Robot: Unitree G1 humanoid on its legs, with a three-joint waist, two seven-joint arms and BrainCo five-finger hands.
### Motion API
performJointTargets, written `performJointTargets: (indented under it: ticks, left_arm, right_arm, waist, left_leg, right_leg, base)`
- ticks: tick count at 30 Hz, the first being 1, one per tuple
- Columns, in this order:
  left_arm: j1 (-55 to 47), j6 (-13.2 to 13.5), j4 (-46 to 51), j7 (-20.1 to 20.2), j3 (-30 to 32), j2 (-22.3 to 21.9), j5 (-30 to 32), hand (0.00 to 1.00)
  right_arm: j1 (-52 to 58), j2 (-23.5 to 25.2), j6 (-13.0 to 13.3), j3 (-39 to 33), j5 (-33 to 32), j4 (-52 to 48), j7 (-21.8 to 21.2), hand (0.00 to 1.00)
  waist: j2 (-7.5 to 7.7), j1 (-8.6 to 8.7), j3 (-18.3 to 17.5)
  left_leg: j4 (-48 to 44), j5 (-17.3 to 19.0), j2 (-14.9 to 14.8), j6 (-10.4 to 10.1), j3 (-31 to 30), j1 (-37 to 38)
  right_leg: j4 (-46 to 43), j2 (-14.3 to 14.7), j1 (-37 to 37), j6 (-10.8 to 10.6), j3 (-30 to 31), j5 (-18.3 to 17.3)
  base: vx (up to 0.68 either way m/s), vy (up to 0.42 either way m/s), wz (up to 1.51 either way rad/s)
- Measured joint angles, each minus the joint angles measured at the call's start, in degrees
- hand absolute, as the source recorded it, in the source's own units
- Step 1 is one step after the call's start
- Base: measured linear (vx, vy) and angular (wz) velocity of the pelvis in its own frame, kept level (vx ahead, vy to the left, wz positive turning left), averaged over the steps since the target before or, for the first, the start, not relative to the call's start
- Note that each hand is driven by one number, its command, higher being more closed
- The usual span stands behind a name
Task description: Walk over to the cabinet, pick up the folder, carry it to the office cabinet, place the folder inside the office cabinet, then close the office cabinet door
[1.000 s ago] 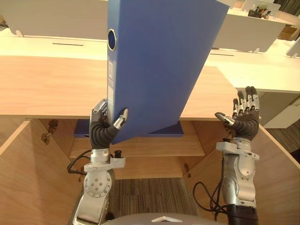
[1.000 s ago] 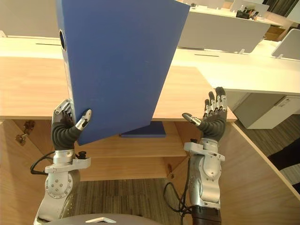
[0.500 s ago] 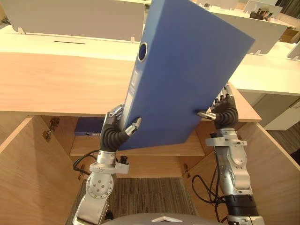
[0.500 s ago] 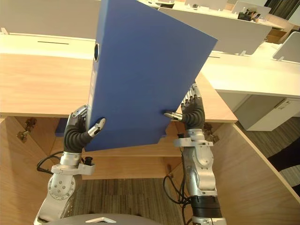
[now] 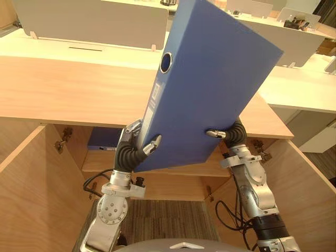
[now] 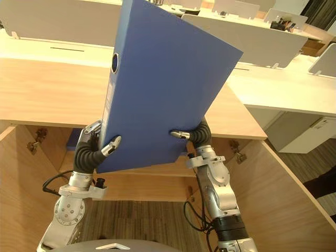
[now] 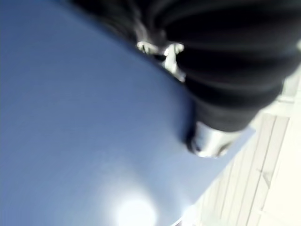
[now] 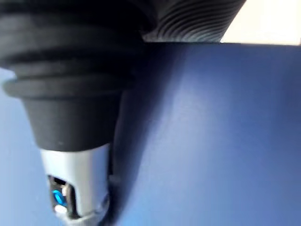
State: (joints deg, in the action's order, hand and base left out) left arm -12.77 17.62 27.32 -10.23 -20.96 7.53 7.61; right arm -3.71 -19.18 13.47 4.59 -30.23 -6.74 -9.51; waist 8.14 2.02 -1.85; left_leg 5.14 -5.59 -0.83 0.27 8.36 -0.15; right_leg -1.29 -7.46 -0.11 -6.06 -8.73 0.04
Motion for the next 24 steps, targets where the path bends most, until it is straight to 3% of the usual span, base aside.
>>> performJointTargets:
  ticks: [3, 4, 9, 17, 24]
  left_arm:
    - [0.0, 0.1, 0.0, -0.8, 0.3, 0.5, 0.1, 1.0]
    - [0.0, 0.1, 0.0, -0.9, 0.7, 0.5, 0.3, 0.0]
    - [-0.1, 0.1, -0.2, -1.1, 1.1, 0.6, 0.5, 0.0]
    - [-0.3, 0.1, -1.0, -2.1, 6.2, -0.1, 1.7, 0.0]
    - [-3.8, 0.2, -1.0, -4.5, 15.7, -5.9, -1.0, 0.0]
  right_arm:
    - [0.0, 0.1, 0.0, 1.3, -0.5, 0.7, -0.3, 1.0]
    - [0.0, 0.1, 0.0, 1.4, -0.5, 0.7, -0.3, 1.0]
    - [0.0, 1.5, 0.1, 1.2, -0.3, -0.4, 0.0, 1.0]
    - [0.0, 9.0, 0.5, 0.9, 3.7, -2.7, 1.5, 1.0]
    - [1.2, 14.2, 1.4, 0.3, 9.3, -8.1, 3.8, 1.0]
  waist:
    - [0.16, -0.09, -0.2]
    - [0.16, -0.1, -0.2]
    - [0.06, -0.28, -0.3]
    - [-0.44, -0.21, -0.6]
    - [-0.59, -0.33, -0.5]
  left_leg:
    - [0.0, 0.0, 0.0, 0.0, -0.1, -0.1]
    - [0.0, 0.0, 0.0, 0.0, -0.1, -0.1]
    - [0.0, 0.0, 0.0, 0.0, -0.1, -0.1]
    - [0.0, 0.0, -0.1, 0.0, -0.1, 0.0]
    - [0.0, 0.0, -0.1, 0.0, -0.7, 0.3]
  right_leg:
    - [0.0, 0.0, 0.0, 0.0, 0.0, 0.0]
    - [0.0, 0.0, 0.0, 0.0, 0.0, 0.0]
    - [0.0, 0.0, 0.0, 0.0, 0.0, 0.0]
    - [0.1, 0.2, 0.0, 0.1, 0.0, 0.1]
    - [0.1, 0.1, 0.7, 0.1, -0.8, -0.2]
  base:
    - [0.0, 0.0, 0.0]
    - [0.0, 0.0, 0.0]
    - [0.0, 0.0, 0.0]
    - [0.0, 0.0, 0.0]
    - [0.0, 0.0, 0.05]
